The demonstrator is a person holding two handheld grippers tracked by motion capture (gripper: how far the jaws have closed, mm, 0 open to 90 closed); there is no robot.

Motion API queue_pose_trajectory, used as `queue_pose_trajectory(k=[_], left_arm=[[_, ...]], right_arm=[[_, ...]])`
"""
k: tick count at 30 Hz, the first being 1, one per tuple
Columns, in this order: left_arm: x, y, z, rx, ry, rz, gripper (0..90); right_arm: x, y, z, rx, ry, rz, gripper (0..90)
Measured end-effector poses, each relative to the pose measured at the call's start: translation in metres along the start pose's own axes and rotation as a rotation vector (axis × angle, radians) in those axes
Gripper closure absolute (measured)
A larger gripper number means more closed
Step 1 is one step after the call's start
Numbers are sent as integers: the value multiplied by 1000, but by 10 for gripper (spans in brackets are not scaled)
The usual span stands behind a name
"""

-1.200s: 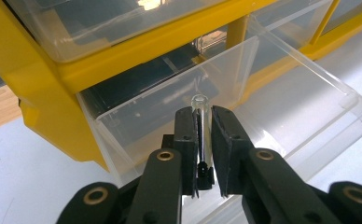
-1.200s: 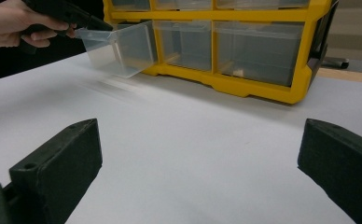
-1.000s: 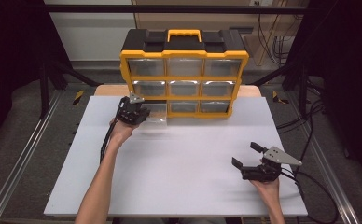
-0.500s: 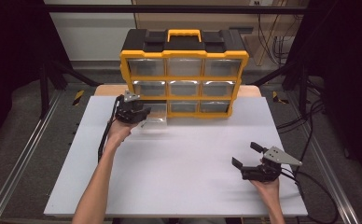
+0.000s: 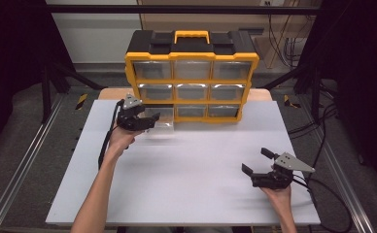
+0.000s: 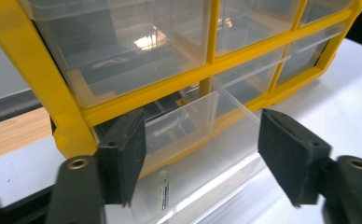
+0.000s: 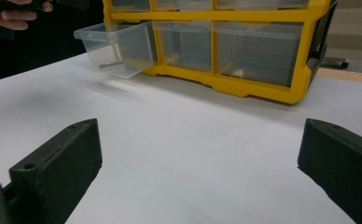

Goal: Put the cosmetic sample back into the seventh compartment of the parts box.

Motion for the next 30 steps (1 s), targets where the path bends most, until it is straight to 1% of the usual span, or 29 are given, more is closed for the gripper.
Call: queue_pose_trajectory(k=[1,2,3,7,10,14,16,18,19,20,23,30], left_arm=[[0,-2,1,8,-6,8,309],[1,-4,1,12,-5,11,282],[1,-6,1,9,-4,14,282],[4,-15,4,15,-13,34,235],[6,-21,5,21,-27,46,183],[10,-29,8,27,-27,64,149],[11,-32,9,19,-12,69,136],[13,-35,12,32,-19,81,108],[14,-37,12,28,-15,85,108],[16,-39,14,38,-13,90,98],[20,-44,17,42,-5,104,96],[33,-54,19,42,-6,126,77]], right_arm=[[0,0,0,1,-3,1,5],[0,0,0,1,-2,0,5],[0,0,0,1,-2,0,5],[0,0,0,1,-2,0,5],[0,0,0,3,-1,1,5],[0,0,0,2,-1,1,5],[0,0,0,2,-1,1,4],[0,0,0,2,-1,0,5],[0,0,0,3,-2,0,4],[0,0,0,4,-1,0,4],[0,0,0,2,0,0,5],[1,0,0,1,0,1,4]])
Point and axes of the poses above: each handheld gripper's, and its own axes: y roughly forward along the jaws, x roughly out of its underside, z roughly to its right, the point moved 4 cm from there along y, roughly forward along the jaws, and after that the axes turned 5 degrees about x, right-handed, at the moved point
